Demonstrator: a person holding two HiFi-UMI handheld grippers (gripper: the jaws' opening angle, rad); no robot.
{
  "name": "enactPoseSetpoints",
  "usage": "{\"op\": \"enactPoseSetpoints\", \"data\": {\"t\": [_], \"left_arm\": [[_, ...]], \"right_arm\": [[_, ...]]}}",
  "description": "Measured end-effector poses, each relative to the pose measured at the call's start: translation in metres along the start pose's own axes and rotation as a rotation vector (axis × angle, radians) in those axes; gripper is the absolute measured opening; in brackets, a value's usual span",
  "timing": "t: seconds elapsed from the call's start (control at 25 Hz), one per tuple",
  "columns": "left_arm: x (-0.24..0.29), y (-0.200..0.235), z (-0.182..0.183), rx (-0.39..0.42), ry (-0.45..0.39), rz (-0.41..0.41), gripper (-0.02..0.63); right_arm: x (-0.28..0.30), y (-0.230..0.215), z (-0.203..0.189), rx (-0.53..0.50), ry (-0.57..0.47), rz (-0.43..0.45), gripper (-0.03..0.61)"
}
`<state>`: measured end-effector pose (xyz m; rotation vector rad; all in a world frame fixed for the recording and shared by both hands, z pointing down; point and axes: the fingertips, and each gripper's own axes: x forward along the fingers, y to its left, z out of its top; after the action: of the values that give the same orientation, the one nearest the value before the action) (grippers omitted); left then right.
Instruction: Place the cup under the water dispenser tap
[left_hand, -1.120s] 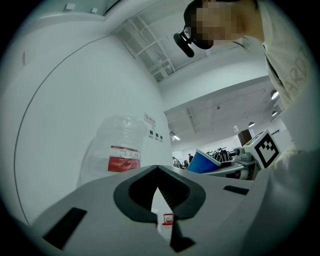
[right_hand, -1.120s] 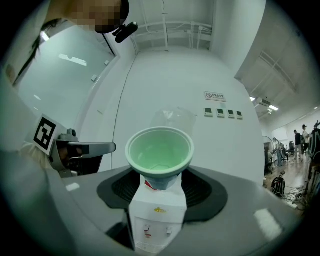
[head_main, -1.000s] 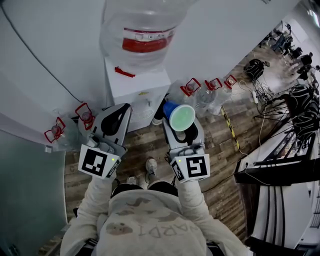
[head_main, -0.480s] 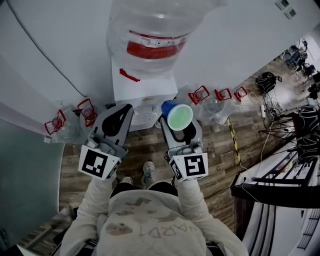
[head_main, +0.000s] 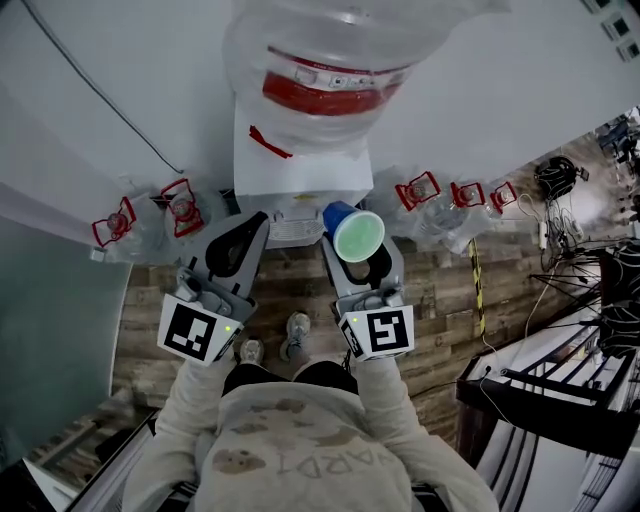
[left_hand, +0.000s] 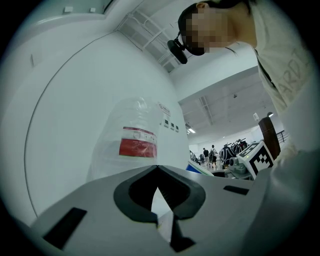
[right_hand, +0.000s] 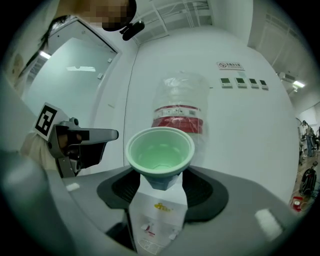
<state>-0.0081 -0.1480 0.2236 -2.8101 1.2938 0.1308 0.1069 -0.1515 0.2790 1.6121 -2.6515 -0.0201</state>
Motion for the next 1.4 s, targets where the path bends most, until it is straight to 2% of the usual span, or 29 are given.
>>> {"op": "enactPoseSetpoints", "data": {"t": [0.6, 1.4], "left_arm": [[0.005, 0.013, -0.059, -0.048, 0.09, 0.031, 0.005], [-0.015, 0.002, -0.142, -0.1, 0.172, -0.046, 0.005]], "right_arm": [[0.021, 0.007, -0.075, 0.024, 0.065, 0.076, 0.262], [0.024, 0.023, -0.198, 0.098, 0.152, 0.017, 0.262]]}}
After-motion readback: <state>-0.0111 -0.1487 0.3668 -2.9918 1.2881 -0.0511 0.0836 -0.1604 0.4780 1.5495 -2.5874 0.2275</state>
